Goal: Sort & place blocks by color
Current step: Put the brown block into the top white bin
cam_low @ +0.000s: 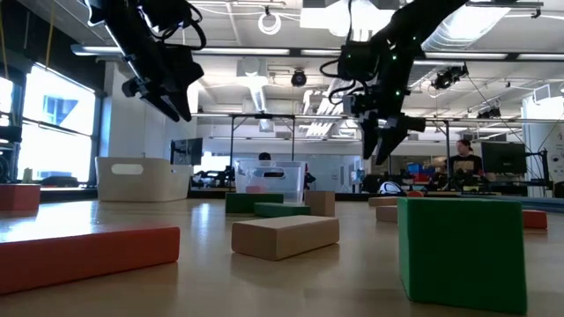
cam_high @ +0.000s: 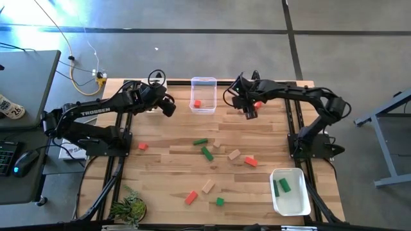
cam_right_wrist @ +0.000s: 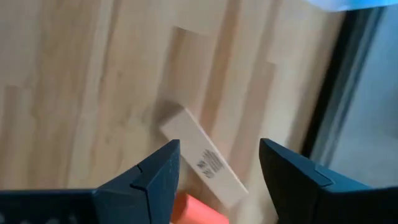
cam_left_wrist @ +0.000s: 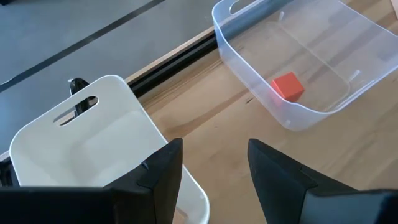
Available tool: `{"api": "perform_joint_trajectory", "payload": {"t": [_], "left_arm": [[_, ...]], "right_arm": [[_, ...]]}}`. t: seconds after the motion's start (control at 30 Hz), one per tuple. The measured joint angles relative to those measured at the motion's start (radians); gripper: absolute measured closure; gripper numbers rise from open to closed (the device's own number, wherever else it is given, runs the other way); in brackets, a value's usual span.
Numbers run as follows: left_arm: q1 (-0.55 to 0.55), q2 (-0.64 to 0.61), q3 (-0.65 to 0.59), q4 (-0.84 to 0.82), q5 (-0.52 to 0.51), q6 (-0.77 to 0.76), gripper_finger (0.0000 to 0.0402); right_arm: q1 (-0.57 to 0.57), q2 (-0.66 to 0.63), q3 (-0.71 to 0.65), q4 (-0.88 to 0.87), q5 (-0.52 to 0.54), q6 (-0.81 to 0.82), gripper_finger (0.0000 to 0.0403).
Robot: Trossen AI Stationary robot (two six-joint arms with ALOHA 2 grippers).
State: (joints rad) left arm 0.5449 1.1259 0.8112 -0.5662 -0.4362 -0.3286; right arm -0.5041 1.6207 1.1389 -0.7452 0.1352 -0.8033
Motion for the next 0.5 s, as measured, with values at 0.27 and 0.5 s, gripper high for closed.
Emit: {"api": "perform_joint_trajectory", "payload": {"t": [0.27,0.5], "left_arm": [[0.000,0.000,0.000,0.000,0.000,0.000,0.0234],[0.000,0.000,0.000,0.000,0.000,0.000,0.0234]], "right_arm": [[0.001,0.057,0.000,-0.007,-0.043,0.010,0.0196],[0.000,0.123,0.000,-0.015,-0.050,-0.061,0.0197]]}}
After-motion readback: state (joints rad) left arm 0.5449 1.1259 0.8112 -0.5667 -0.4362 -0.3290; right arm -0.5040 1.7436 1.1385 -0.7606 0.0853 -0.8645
